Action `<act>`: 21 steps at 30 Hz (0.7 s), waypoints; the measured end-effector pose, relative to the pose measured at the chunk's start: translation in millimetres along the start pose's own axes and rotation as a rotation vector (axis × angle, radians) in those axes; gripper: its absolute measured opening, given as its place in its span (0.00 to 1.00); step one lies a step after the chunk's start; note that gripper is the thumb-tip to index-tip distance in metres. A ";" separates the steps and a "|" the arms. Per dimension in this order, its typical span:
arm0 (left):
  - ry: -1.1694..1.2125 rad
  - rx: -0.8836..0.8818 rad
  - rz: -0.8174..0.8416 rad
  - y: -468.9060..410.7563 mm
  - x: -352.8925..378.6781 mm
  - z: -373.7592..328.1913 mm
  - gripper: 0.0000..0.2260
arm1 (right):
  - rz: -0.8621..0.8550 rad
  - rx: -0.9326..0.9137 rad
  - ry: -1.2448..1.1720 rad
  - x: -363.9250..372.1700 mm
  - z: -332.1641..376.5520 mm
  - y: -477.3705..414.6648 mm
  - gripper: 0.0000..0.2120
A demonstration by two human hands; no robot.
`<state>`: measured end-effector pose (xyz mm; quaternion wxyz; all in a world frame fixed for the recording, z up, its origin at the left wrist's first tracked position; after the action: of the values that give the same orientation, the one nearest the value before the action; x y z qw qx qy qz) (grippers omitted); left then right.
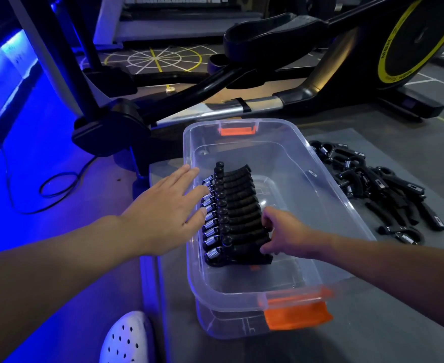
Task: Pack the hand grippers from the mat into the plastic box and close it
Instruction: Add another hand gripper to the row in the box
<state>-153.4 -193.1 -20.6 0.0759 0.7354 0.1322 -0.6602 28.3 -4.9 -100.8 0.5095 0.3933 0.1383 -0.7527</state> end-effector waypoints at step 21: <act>-0.009 -0.031 -0.010 -1.6 -3.7 0.3 0.30 | 0.039 -0.033 0.204 -5.4 2.5 -2.1 0.25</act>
<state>-154.6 -192.0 -16.9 0.0845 0.7304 0.1460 -0.6619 26.3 -1.9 -95.7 0.5137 0.4621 0.1940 -0.6964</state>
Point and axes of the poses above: each hand's wrist, its own y-axis away from the middle knuckle, its own x-axis out of the palm, z = x × y, the point moved 2 cm from there along -y, towards the middle knuckle, and after that the axes turned 7 degrees about -x, right-handed, at the moved point
